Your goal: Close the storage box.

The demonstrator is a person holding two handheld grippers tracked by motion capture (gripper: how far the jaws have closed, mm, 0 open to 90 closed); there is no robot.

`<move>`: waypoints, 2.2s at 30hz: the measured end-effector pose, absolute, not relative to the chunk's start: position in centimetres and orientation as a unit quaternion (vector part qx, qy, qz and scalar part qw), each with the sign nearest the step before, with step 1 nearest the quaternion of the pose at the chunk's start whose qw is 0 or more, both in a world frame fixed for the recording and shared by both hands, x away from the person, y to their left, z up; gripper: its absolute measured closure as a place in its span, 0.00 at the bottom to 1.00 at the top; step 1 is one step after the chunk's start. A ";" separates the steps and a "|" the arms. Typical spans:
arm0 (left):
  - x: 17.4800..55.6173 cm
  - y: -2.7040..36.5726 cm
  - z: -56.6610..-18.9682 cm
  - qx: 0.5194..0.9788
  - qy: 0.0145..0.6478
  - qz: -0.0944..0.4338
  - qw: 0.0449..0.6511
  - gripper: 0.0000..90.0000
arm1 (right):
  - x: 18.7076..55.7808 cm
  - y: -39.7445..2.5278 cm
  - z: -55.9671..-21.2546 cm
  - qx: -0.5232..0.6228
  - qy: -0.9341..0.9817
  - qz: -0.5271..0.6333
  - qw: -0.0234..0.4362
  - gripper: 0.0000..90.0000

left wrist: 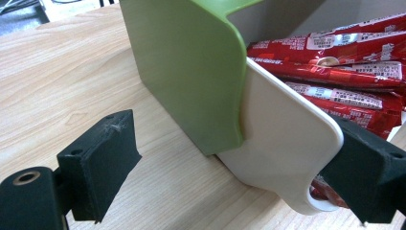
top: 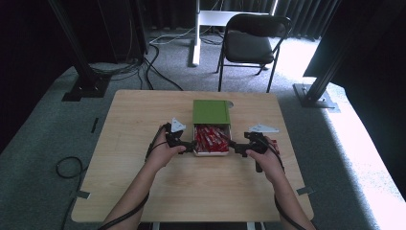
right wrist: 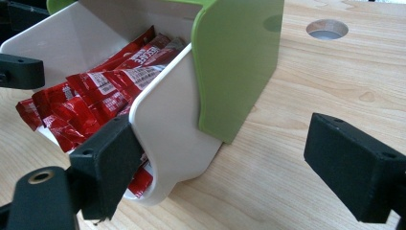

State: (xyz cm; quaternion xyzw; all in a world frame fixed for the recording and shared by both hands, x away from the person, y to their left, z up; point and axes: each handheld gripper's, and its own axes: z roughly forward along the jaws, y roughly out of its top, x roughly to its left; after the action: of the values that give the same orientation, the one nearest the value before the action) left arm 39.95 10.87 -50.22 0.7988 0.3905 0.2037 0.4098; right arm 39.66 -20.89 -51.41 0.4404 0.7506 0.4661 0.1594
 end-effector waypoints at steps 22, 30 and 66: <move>40.8 10.8 -50.2 0.800 0.390 0.209 0.404 0.12 | 40.6 -20.7 -51.5 0.447 0.749 0.463 0.158 0.14; 41.3 10.6 -50.3 0.801 0.391 0.213 0.400 0.12 | 40.9 -20.5 -51.6 0.447 0.750 0.461 0.159 0.13; 43.9 10.3 -50.2 0.802 0.392 0.229 0.387 0.11 | 43.1 -20.1 -51.5 0.460 0.744 0.453 0.170 0.13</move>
State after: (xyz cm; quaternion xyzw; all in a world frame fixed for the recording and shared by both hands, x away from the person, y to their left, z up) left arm 43.91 10.31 -50.17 0.8025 0.3921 0.2293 0.3869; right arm 43.07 -20.13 -51.53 0.4604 0.7443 0.4528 0.1701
